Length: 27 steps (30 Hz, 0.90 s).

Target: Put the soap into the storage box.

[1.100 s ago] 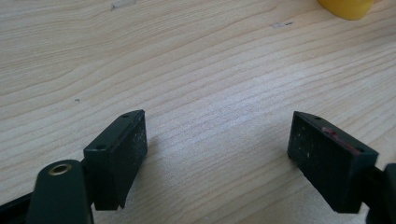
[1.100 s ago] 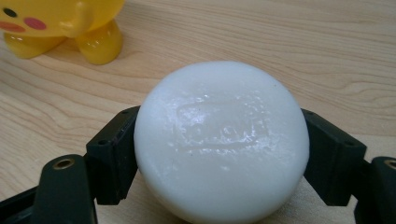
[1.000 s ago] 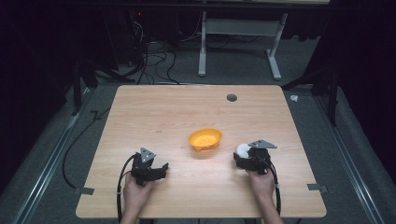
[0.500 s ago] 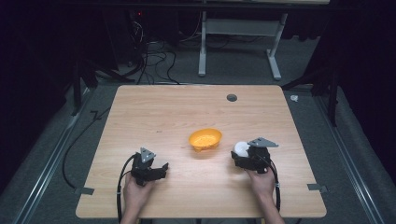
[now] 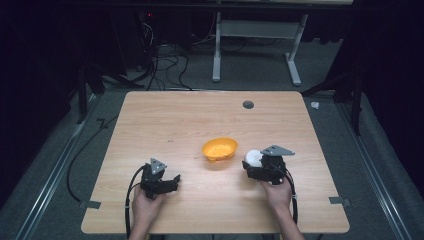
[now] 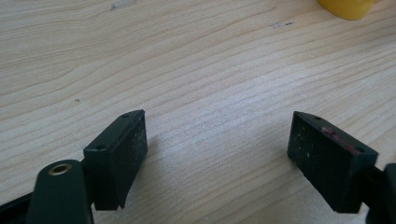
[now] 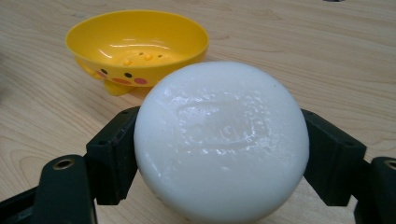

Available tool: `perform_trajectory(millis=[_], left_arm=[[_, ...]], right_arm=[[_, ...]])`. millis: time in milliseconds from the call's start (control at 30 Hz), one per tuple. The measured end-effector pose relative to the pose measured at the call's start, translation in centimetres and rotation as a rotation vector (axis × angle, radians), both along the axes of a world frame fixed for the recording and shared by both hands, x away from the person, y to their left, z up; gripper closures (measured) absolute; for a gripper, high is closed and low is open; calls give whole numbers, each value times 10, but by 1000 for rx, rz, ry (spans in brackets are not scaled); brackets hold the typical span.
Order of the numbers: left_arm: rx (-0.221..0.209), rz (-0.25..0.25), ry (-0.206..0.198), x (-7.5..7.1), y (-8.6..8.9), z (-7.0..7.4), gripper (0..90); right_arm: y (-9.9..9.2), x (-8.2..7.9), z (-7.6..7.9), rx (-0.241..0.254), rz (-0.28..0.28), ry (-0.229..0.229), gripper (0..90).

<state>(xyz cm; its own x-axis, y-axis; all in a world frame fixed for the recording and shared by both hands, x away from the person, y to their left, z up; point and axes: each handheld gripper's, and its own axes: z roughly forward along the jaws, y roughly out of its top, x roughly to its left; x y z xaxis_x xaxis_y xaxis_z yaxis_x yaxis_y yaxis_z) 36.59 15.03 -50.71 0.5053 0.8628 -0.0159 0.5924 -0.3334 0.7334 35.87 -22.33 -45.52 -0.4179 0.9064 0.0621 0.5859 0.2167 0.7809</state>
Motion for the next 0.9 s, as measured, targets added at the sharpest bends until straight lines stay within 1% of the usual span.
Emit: perform_trajectory(millis=[200, 567, 700, 900], left_arm=[[0, 0, 0, 0, 0, 0, 202], [0, 0, 0, 0, 0, 0, 202], [0, 0, 0, 0, 0, 0, 203], [0, 0, 0, 0, 0, 0, 203]], right_arm=[[5, 1, 4, 10, 10, 6, 233], [15, 3, 15, 26, 43, -5, 233], [20, 7, 19, 32, 52, -7, 233], [28, 9, 23, 33, 74, -10, 233]])
